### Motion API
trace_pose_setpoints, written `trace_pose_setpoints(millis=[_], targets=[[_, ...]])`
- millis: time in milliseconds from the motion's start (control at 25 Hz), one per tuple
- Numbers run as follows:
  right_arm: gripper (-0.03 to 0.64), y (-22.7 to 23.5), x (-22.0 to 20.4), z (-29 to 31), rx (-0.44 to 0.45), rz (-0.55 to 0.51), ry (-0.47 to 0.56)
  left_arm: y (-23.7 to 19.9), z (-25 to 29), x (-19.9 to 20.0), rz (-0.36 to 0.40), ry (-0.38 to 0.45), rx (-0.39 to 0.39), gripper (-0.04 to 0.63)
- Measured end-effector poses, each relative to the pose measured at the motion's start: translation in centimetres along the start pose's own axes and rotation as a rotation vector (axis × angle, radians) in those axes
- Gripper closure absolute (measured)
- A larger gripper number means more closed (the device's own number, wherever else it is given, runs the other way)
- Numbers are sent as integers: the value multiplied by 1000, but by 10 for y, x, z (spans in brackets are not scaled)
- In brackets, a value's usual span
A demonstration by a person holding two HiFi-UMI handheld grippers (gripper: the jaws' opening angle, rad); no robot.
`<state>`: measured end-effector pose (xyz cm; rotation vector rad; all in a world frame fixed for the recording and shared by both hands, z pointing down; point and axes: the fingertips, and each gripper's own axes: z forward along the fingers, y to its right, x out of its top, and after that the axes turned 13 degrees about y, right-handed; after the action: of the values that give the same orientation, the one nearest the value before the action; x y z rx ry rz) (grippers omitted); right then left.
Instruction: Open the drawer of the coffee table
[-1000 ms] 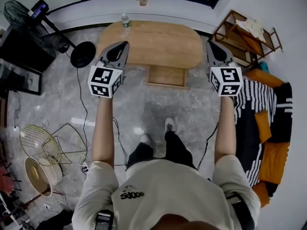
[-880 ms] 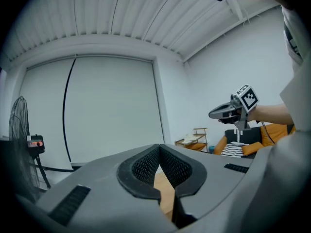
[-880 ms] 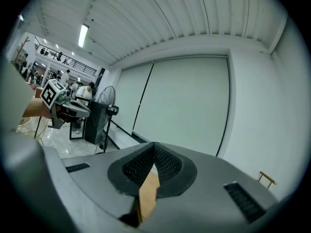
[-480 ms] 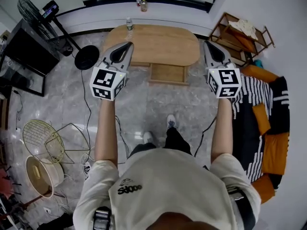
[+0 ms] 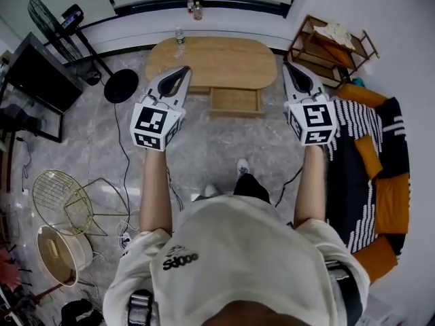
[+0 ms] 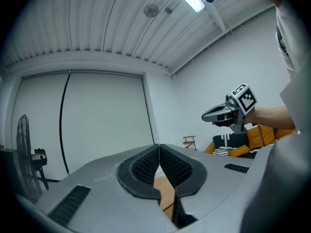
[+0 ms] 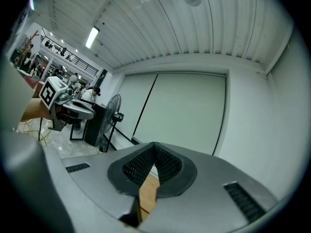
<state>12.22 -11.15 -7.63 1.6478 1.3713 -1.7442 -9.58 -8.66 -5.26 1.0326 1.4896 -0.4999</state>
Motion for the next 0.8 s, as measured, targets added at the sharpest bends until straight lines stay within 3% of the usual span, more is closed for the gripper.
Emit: trace_pose_setpoints(millis=[280, 800], targets=[[611, -29, 23, -25, 15, 23, 32, 12, -33, 17, 8, 13, 9, 577], [611, -57, 22, -26, 62, 27, 27, 11, -50, 23, 37, 18, 14, 577]])
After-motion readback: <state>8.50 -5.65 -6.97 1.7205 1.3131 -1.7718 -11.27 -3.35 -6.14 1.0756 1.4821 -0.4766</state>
